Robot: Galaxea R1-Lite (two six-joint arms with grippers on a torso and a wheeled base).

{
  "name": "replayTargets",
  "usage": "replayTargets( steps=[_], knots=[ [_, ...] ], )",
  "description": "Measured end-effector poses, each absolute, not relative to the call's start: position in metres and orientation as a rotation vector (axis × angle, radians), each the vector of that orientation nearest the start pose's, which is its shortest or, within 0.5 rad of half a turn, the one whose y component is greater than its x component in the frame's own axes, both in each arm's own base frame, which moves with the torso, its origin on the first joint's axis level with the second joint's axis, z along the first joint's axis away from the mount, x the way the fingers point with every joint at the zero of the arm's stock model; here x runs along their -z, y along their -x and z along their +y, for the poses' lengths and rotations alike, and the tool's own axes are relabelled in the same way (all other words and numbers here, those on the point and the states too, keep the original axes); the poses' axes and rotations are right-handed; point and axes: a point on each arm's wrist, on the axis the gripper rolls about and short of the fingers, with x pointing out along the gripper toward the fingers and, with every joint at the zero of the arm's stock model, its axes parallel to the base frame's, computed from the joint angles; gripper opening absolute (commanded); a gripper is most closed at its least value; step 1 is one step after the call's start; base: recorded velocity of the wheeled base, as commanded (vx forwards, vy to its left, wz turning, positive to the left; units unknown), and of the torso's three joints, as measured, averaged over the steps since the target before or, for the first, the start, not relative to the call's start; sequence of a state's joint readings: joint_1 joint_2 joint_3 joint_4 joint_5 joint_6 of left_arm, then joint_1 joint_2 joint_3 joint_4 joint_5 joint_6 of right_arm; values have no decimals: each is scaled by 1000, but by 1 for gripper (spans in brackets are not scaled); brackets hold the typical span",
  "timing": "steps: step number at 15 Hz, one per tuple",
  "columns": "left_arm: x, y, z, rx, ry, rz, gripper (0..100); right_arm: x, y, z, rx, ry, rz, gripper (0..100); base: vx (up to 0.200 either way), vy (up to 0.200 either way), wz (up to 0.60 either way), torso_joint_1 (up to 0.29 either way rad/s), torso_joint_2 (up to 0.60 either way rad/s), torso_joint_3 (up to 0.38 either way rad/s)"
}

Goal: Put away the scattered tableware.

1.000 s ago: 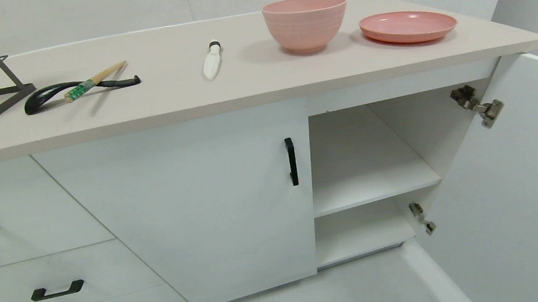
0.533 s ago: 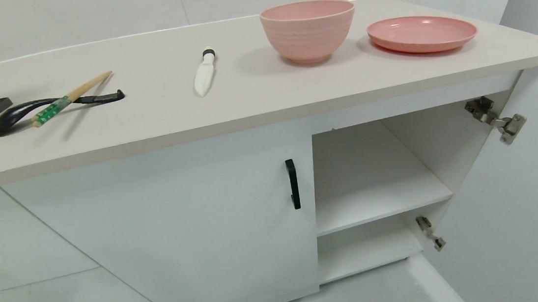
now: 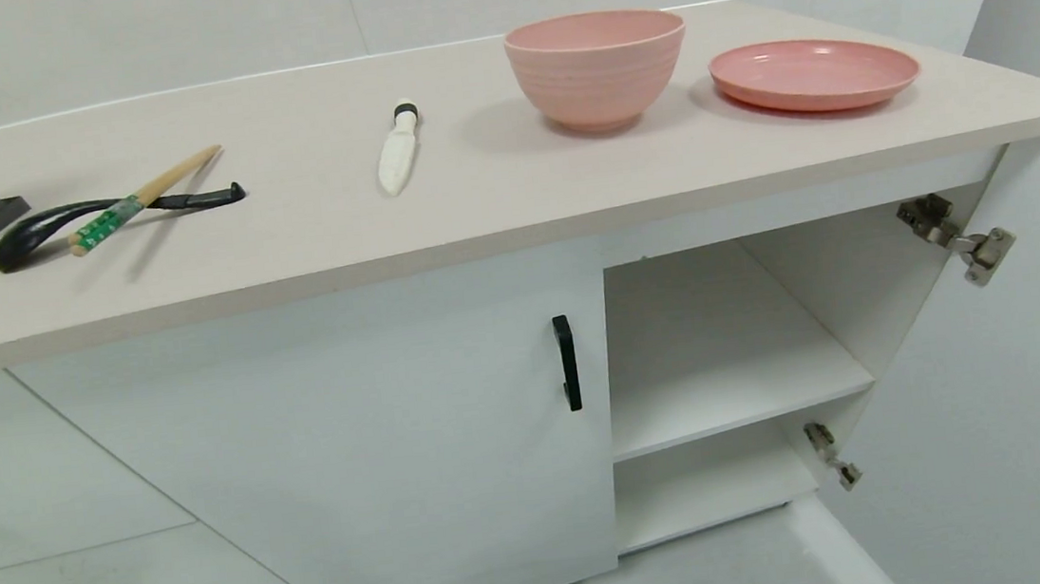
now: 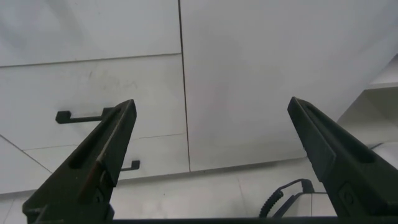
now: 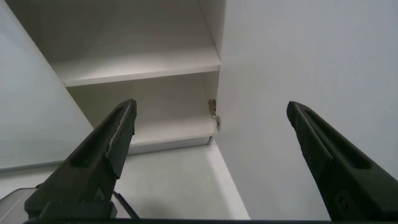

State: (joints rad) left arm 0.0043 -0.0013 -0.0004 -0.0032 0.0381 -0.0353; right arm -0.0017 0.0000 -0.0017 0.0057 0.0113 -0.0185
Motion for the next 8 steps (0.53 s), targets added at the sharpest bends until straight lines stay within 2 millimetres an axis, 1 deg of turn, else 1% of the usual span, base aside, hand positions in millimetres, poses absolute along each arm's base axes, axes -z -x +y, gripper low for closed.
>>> replayTargets(
  steps=[2,4,5,7,8],
  knots=[
    [-76,23,1,-42,35,-3,100,-75,23,0,-1,17,4,100,0,0,0,217,-41,-107],
    [-76,23,1,-42,35,-3,100,-75,23,0,7,5,4,100,0,0,0,249,-247,-227],
    [-75,23,1,-42,33,-2,100,-75,23,0,10,2,4,100,0,0,0,256,-598,-266],
    [-76,23,1,-43,35,-4,100,-75,23,0,12,1,3,100,0,0,0,171,-694,-181],
    [-76,23,1,-44,35,-5,100,-75,23,0,12,1,4,100,0,0,0,198,-549,-183]
  ],
)
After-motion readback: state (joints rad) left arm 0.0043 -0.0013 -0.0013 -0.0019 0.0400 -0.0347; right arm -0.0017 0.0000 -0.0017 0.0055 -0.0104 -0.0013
